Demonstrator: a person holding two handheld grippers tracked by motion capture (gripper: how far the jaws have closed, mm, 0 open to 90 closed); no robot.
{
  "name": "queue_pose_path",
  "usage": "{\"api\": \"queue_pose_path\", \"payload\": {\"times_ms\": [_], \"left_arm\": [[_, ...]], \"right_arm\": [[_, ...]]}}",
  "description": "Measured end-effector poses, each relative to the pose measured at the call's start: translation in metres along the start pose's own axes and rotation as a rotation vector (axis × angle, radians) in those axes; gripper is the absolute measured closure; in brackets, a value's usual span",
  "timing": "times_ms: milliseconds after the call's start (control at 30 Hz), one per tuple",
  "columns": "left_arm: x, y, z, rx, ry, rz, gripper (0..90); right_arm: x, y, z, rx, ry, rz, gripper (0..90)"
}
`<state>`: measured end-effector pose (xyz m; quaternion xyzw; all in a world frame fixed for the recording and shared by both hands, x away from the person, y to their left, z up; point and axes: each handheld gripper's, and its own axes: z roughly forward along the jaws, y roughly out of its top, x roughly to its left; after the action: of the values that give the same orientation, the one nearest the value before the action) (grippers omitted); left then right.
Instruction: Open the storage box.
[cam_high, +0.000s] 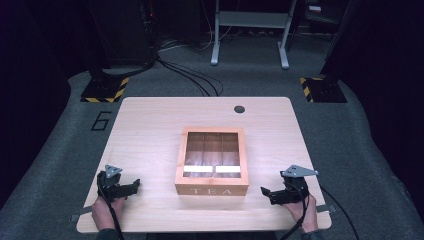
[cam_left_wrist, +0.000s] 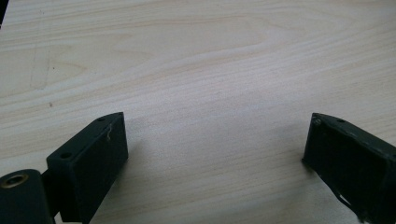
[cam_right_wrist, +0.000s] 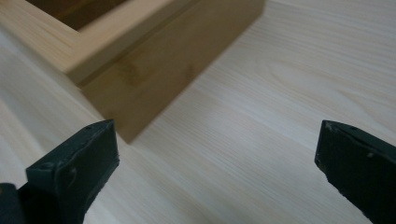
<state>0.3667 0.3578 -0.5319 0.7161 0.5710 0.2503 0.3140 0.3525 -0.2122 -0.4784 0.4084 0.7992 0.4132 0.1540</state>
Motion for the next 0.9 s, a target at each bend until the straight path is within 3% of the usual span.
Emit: {"api": "queue_pose_path", "payload": {"times_ms": [133, 267, 433, 633, 700, 767, 800, 900], "left_arm": [[0.0, 0.0, 0.0, 0.001, 0.0, -0.001, 6.0], [0.0, 0.0, 0.0, 0.002, 0.0, -0.001, 6.0], [0.0, 0.0, 0.0, 0.003, -0.001, 0.001, 6.0], [0.0, 0.0, 0.0, 0.001, -0.001, -0.002, 6.0], [0.0, 0.0, 0.0, -0.001, 0.0, -0.001, 6.0], [0.0, 0.0, 0.0, 0.001, 0.0, -0.001, 6.0], [0.0, 0.0, 0.0, 0.005, -0.001, 0.002, 6.0], [0.0, 0.0, 0.0, 0.002, 0.0, 0.0, 6.0]], "right_arm": [[0.021, 0.015, 0.007, -0.008, 0.064, -0.05, 0.0], [0.035, 0.022, 0.016, -0.004, 0.097, -0.082, 0.0], [0.043, 0.024, 0.027, 0.011, 0.12, -0.102, 1.9], [0.049, 0.023, 0.035, 0.004, 0.139, -0.115, 13.9], [0.05, 0.022, 0.038, 0.008, 0.129, -0.122, 21.7], [0.051, 0.022, 0.038, 0.004, 0.126, -0.12, 23.5], [0.052, 0.022, 0.038, -0.004, 0.127, -0.123, 31.6], [0.052, 0.021, 0.038, -0.013, 0.12, -0.13, 33.4]]}}
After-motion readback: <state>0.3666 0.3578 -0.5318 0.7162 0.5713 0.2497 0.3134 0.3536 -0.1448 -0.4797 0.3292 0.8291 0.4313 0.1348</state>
